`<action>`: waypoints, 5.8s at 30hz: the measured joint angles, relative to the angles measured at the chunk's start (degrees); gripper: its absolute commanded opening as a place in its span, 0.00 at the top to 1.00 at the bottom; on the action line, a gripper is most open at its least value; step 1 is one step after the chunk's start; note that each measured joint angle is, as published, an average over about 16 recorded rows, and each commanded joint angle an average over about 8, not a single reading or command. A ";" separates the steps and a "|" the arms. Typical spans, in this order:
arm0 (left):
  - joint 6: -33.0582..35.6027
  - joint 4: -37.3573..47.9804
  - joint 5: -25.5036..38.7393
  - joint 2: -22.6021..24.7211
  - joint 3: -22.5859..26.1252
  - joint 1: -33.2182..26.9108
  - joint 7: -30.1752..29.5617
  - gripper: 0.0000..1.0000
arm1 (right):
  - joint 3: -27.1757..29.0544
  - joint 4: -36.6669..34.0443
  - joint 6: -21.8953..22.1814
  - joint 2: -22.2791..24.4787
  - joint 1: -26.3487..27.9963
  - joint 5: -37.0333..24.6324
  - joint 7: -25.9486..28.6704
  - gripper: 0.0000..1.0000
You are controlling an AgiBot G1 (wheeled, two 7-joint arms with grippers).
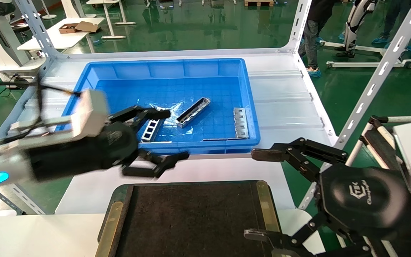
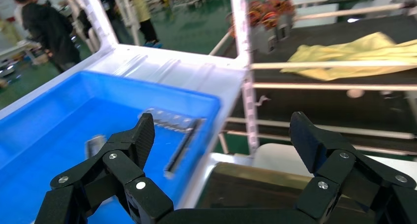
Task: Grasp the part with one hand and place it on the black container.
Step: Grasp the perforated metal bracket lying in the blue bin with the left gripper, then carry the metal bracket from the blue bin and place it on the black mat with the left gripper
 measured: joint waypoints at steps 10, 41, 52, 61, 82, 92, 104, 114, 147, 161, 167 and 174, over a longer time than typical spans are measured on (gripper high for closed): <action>-8.56 17.72 9.60 11.70 4.43 -10.08 3.20 0.00 | -0.01 0.00 0.00 0.00 0.00 0.01 0.00 0.00; -29.48 50.40 14.27 30.01 10.18 -19.79 13.58 1.00 | -0.03 0.00 0.01 0.01 0.01 0.02 -0.02 1.00; -31.48 50.00 12.67 29.97 13.47 -19.09 11.45 1.00 | -0.04 0.00 0.02 0.02 0.01 0.03 -0.02 1.00; -31.82 50.04 11.11 29.79 15.54 -18.98 10.41 1.00 | -0.05 0.00 0.02 0.02 0.01 0.03 -0.02 1.00; -12.46 47.67 1.55 23.95 12.69 -21.17 16.03 1.00 | -0.07 0.00 0.03 0.03 0.02 0.04 -0.03 1.00; 6.38 39.73 -2.73 17.19 11.30 -17.28 16.66 1.00 | -0.08 0.00 0.03 0.03 0.02 0.05 -0.04 1.00; 11.17 19.92 -4.93 7.82 11.91 -2.18 6.61 1.00 | -0.09 0.00 0.03 0.03 0.02 0.06 -0.04 1.00; -6.42 4.48 -1.90 2.97 13.49 14.49 -5.39 1.00 | -0.09 0.00 0.04 0.04 0.03 0.06 -0.05 1.00; -60.47 9.34 11.55 17.70 23.17 24.22 -41.32 1.00 | -0.12 0.00 0.05 0.05 0.03 0.08 -0.06 1.00; -65.82 13.42 12.39 21.59 26.85 23.02 -45.87 1.00 | -0.13 0.00 0.05 0.05 0.04 0.09 -0.06 1.00; -67.39 14.77 12.24 22.82 28.35 22.65 -47.35 0.97 | -0.14 0.00 0.05 0.05 0.04 0.09 -0.07 0.98; -68.94 16.19 11.89 23.75 30.12 22.32 -48.72 0.19 | -0.14 0.00 0.05 0.05 0.04 0.09 -0.07 0.20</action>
